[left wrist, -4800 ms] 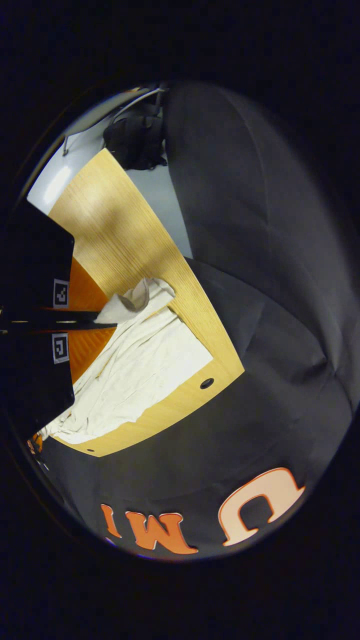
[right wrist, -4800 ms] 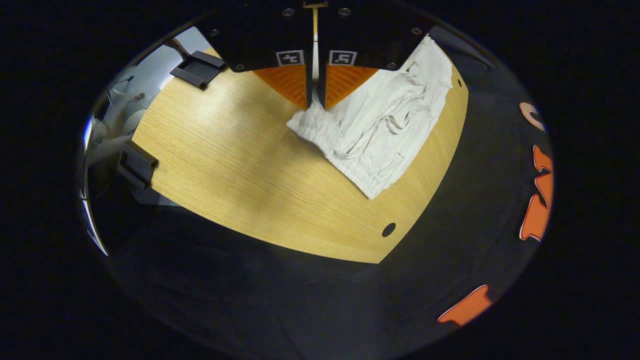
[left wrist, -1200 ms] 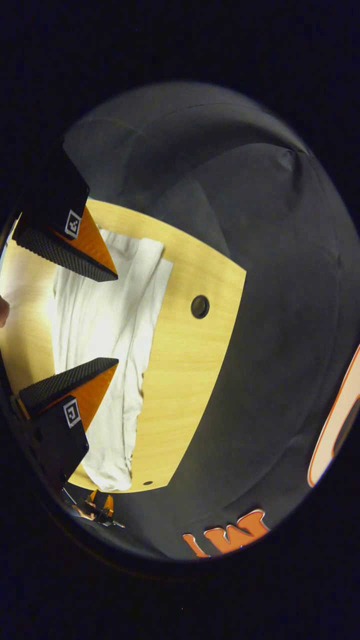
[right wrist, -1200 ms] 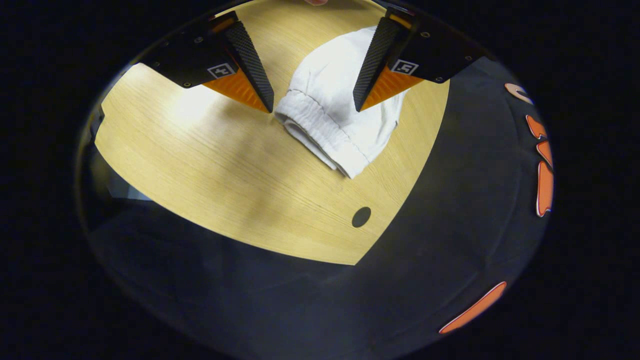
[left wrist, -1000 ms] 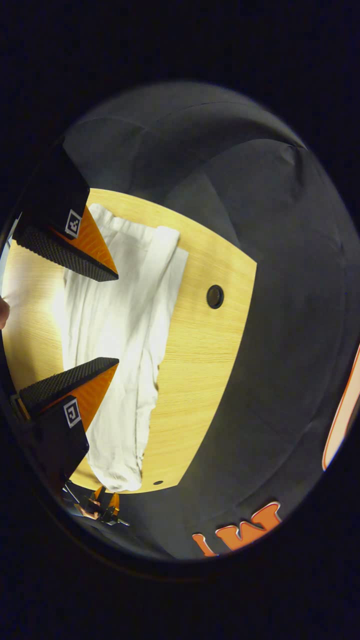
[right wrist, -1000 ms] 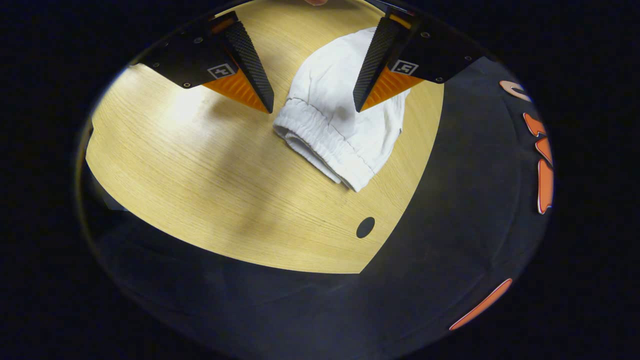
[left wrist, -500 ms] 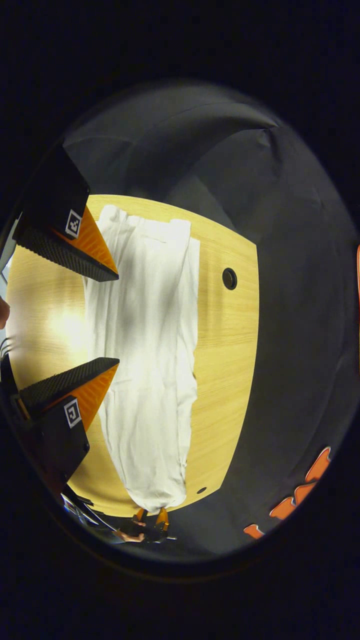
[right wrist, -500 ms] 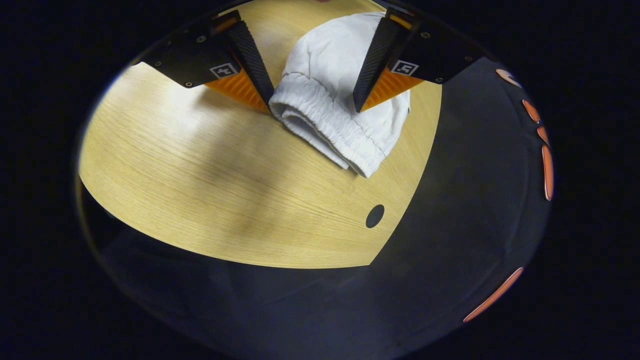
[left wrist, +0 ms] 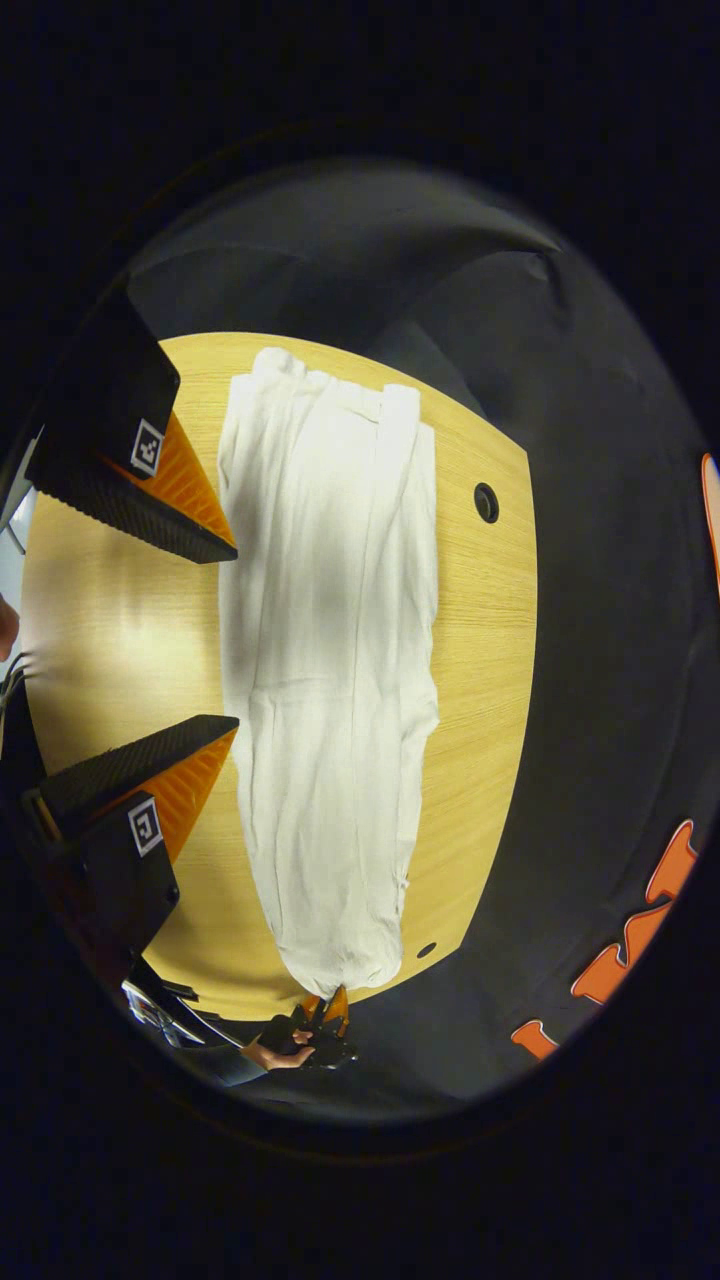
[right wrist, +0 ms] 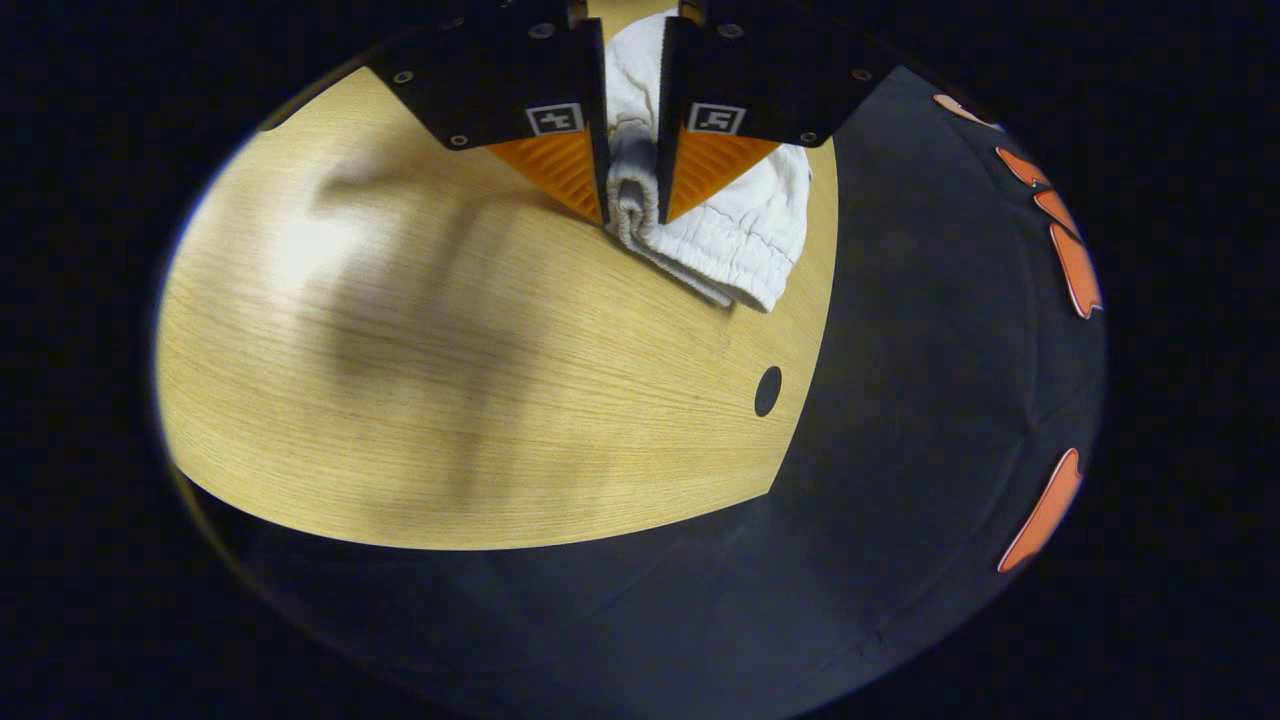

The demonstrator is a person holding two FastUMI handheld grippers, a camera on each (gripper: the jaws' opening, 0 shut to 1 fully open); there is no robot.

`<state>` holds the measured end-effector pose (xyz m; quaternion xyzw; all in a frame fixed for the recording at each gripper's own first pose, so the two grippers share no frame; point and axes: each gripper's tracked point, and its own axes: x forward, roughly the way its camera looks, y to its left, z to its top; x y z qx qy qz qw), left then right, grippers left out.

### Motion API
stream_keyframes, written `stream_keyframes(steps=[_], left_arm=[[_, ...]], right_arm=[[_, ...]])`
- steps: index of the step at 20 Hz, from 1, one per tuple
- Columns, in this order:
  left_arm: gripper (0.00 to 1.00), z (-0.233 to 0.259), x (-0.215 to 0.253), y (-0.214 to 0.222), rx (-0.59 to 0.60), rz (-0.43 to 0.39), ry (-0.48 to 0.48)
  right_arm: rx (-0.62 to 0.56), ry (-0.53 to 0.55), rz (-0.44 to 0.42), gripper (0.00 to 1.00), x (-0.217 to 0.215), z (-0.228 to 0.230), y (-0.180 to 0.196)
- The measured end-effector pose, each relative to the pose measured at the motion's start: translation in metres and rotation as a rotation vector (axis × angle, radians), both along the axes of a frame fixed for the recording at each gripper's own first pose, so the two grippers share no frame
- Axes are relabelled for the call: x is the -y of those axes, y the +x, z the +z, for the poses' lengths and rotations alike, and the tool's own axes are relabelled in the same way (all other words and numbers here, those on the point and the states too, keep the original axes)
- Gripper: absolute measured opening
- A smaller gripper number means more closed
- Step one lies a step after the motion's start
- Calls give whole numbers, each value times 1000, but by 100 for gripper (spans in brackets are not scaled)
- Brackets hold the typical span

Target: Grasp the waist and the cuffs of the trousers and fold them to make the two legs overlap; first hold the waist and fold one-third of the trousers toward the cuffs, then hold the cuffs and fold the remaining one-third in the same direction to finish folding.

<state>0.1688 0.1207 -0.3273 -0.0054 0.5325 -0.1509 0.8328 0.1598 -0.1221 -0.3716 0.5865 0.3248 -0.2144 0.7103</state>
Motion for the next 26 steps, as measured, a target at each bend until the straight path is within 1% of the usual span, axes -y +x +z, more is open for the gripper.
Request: stream_keyframes(steps=[1, 3, 5, 9, 14, 18, 20, 23, 26], left_arm=[[100, 1, 4, -5, 3, 0, -1], [100, 1, 9, -12, 16, -1, 9], [100, -1, 19, -20, 5, -5, 3], [100, -6, 32, -23, -4, -42, -6], [100, 2, 53, -23, 11, -105, -44], [100, -2, 38, -27, 9, -114, -90], [100, -5, 28, -27, 16, -115, -86], [100, -10, 8, -29, 24, -116, -85], [100, -12, -6, -29, 17, -97, -94]], right_arm=[[2, 4, 3, 19, -1, 1, -1], [33, 43, 30, 17, -10, 7, 3], [67, 16, 38, 15, -7, 11, 4], [138, -31, 12, 14, 0, 26, -7], [158, -135, 2, 14, -1, 40, -13], [203, -193, 8, 14, -3, 52, -12], [232, -233, 32, 14, -5, 55, -10], [273, -269, 91, 14, -11, 53, 1], [302, -307, 128, 14, -2, 57, -1]])
